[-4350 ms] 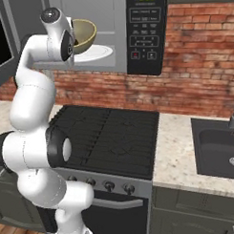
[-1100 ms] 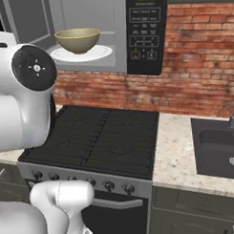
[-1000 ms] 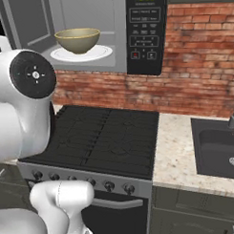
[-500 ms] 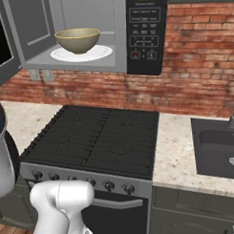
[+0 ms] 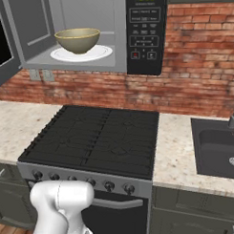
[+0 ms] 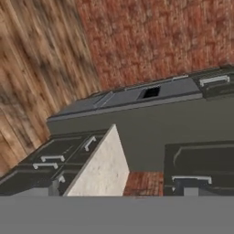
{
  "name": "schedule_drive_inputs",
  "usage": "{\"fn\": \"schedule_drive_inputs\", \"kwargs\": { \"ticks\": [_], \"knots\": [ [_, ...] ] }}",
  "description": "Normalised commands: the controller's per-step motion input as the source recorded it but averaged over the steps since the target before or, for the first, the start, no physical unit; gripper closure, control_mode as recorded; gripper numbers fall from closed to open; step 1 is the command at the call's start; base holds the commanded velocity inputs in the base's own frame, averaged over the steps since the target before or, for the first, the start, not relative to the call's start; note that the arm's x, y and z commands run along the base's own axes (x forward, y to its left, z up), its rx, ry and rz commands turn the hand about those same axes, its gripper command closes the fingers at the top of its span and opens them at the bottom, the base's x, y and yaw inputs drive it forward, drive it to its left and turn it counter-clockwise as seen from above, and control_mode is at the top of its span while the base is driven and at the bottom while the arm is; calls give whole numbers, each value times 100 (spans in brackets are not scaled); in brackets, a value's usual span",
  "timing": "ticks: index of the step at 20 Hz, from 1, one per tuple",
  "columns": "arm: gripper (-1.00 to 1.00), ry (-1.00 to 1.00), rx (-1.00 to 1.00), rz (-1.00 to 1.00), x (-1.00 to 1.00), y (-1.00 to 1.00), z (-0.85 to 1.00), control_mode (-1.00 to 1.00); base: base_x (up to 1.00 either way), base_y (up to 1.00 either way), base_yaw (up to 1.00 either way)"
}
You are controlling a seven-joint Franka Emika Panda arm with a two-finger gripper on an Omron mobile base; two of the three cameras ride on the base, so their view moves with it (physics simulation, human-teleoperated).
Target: Pick the avocado from the sink and place it in the bowl. Then pick the bowl and place it in the microwave. Then close the microwave door and press the start button.
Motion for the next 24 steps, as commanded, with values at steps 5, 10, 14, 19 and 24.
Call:
{"fn": "schedule_drive_inputs", "kwargs": {
  "ticks": [5, 10, 14, 19, 24],
  "knots": [
    [-100, 8, -1, -24, 62, 73, -36, -100, 0, 0, 0],
    [-100, 0, -1, -25, 12, 64, -5, -100, 0, 0, 0],
    [-100, -3, -2, -27, 1, 71, 0, -100, 0, 0, 0],
    [-100, -2, -3, -32, 28, 59, 5, -100, 0, 0, 0],
    [-100, 0, 0, -39, 60, 10, 17, -100, 0, 0, 0]
  ]
}}
